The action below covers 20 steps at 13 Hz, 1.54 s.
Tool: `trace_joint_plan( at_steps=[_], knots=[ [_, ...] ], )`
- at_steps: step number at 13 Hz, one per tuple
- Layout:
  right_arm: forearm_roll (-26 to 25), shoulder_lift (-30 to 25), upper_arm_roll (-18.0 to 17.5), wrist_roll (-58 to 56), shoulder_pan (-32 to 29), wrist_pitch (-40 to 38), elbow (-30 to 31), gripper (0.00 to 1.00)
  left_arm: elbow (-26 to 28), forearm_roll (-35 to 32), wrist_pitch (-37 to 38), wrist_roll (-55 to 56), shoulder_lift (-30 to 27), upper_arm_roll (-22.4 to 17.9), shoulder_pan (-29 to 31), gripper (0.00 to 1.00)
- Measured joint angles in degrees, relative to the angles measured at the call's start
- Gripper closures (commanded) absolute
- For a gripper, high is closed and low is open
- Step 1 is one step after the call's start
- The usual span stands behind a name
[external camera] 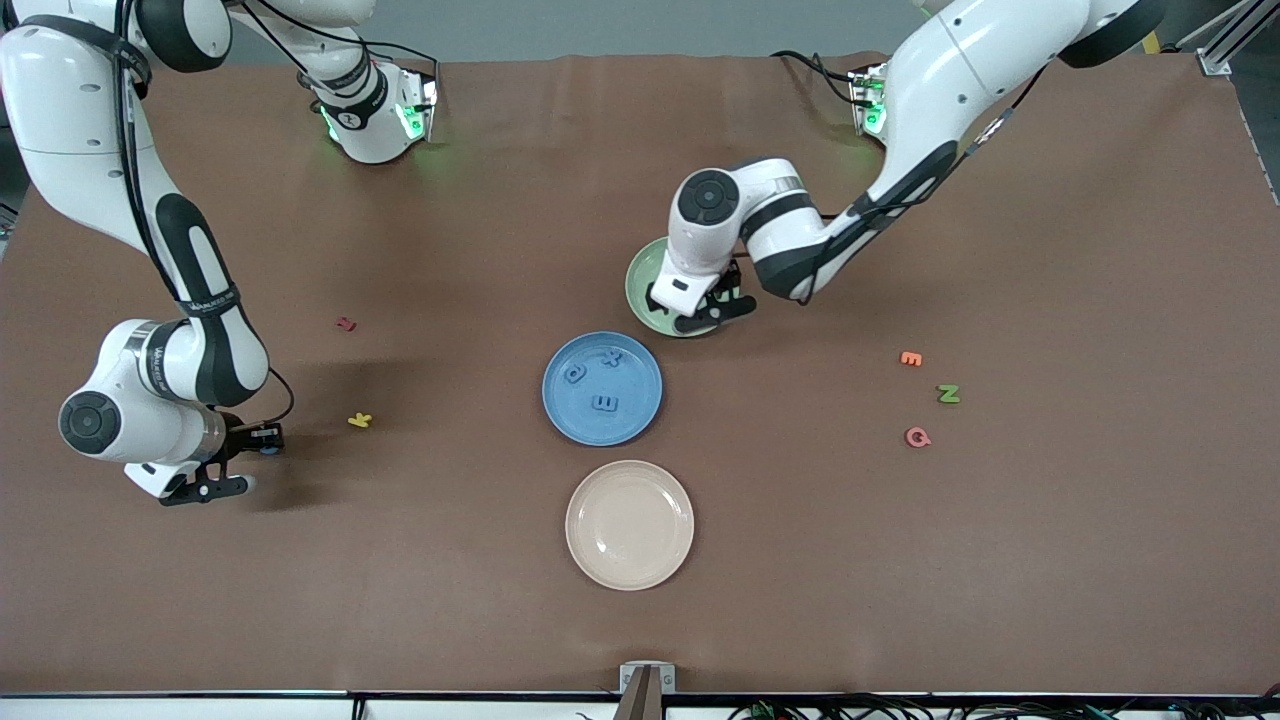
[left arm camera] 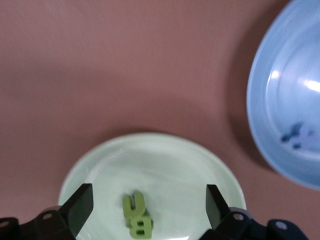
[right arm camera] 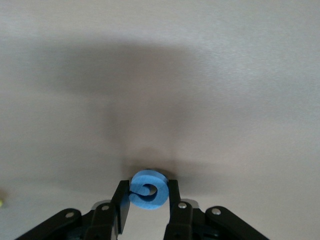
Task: Sort letters by color into matching plates
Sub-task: 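Place the c on the blue plate while the left gripper returns to letters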
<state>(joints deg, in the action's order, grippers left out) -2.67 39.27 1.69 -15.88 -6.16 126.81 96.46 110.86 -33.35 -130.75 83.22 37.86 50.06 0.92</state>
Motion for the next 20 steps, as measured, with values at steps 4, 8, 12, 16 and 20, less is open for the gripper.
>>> trace_joint_plan(
  at_steps=[4, 8, 12, 16, 20],
  knots=[
    [0.0, -5.1, -0.5, 5.6, 4.3, -6.9, -1.0, 0.76, -0.2, 0.0, 2.7, -9.4, -3.7, 3.4, 11.3, 0.01],
    [0.1, -9.3, -0.9, 22.8, 14.2, -12.4, -1.0, 0.77, 0.0, -0.1, 4.8, -19.6, -4.4, 4.4, 21.5, 0.01],
    [5.3, -9.3, -1.1, 39.4, 23.7, -11.8, -1.2, 0.77, 0.2, -0.1, 5.0, -29.9, -4.4, 4.4, 29.9, 0.02],
    [7.8, -6.9, -1.1, 57.5, 32.9, -10.3, -4.8, 0.77, 1.6, -1.7, 5.1, -43.6, -4.4, 4.3, 38.3, 0.11],
    [7.9, -1.5, -1.1, 70.4, 40.0, -3.1, -7.9, 0.78, 6.5, -8.0, 1.7, -51.4, -3.6, 4.3, 44.9, 0.2]
  ],
)
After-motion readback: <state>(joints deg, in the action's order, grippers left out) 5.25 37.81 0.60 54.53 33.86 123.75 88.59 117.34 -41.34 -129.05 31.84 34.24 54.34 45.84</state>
